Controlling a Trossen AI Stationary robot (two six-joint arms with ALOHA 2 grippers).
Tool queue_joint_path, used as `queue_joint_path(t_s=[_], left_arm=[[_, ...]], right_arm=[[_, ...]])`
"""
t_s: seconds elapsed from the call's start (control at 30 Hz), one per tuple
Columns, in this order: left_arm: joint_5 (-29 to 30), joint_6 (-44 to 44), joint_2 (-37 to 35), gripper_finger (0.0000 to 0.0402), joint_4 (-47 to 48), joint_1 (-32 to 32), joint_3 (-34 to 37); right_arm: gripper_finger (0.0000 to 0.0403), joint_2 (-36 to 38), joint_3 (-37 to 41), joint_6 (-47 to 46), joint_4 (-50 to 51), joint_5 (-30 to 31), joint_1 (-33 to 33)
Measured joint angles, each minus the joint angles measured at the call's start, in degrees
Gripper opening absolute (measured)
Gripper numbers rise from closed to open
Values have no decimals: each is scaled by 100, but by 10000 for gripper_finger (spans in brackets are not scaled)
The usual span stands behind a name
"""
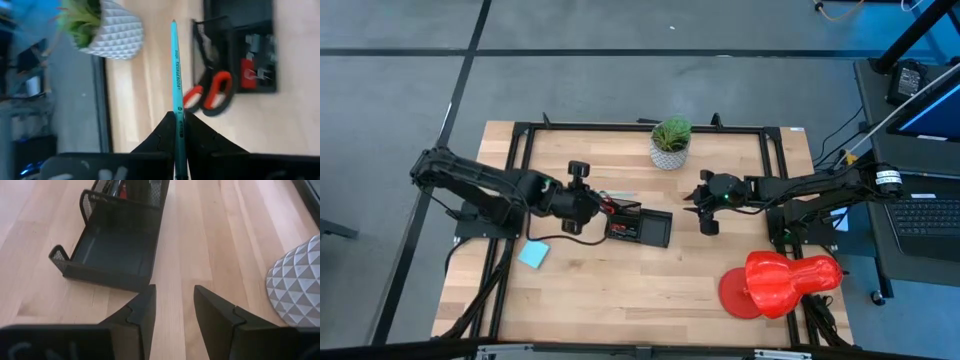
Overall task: Pick and place office supplies into organizer
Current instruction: Put the pencil into the top left section of the desk organizer
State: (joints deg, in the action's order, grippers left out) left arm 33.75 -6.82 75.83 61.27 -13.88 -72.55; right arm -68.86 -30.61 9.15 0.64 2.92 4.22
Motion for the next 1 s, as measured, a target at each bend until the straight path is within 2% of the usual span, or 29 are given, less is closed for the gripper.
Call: queue_joint_path(t_s=[0.13,0.3,0.7,1.0], left_arm=[[-565,-169,0,13,454,150,-227],[-1097,-626,2,13,477,338,-230],[-1129,-1932,149,13,286,699,-234],[-960,-2629,609,13,149,779,-232]], right_arm=[[136,0,0,-2,-107,0,-1],[136,0,0,-2,-287,0,0],[136,0,-4,-4,-525,0,-1],[136,0,-4,-4,-594,0,1]])
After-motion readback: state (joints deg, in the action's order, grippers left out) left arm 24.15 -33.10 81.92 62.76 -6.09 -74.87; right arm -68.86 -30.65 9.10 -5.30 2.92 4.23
